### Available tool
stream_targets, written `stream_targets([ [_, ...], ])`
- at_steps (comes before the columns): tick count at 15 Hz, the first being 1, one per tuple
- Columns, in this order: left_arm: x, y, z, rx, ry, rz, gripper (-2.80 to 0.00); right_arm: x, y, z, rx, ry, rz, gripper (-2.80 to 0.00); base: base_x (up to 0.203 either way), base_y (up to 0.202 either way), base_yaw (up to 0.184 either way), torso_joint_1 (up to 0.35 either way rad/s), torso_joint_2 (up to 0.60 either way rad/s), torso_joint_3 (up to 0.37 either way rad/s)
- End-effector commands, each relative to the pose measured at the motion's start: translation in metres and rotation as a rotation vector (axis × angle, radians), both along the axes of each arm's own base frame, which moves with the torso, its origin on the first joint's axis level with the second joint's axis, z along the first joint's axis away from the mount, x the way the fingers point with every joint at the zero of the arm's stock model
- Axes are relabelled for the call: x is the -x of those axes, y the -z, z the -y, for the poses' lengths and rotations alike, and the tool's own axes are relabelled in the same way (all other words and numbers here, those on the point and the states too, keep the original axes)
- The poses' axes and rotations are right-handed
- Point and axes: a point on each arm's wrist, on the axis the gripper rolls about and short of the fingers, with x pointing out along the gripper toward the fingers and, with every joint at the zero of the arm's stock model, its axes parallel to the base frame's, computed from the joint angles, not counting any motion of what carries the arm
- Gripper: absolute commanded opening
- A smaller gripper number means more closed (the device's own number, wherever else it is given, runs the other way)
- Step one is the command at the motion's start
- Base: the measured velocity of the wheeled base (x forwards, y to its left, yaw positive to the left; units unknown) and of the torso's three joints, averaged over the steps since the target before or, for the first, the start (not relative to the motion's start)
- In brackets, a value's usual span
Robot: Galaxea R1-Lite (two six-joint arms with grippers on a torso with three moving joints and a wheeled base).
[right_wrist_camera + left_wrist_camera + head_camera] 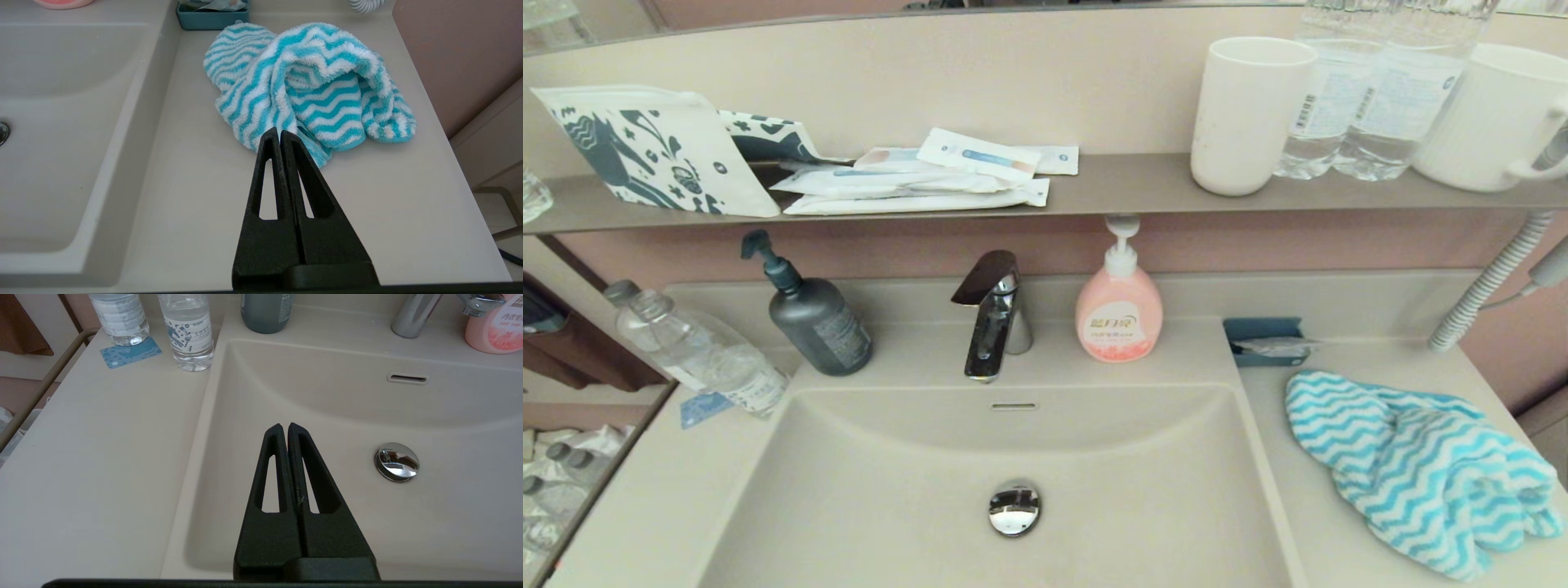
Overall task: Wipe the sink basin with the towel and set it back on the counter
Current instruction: Turn on the faucet
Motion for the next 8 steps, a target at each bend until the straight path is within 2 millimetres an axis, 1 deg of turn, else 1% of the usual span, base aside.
stream_targets([
  [1,-0.0001,-0.0001,0.0,0.001,-0.001,-0.001,-2.8,-0.0001,0.0001,0.0,0.0,-0.001,-0.002,-2.8,0.0,0.0,0.0,0.0,0.0,0.0],
  [8,-0.0002,0.0002,0.0,0.001,-0.001,-0.002,-2.8,-0.0001,0.0001,0.0,0.0,0.001,-0.002,-2.8,0.0,0.0,0.0,0.0,0.0,0.0],
])
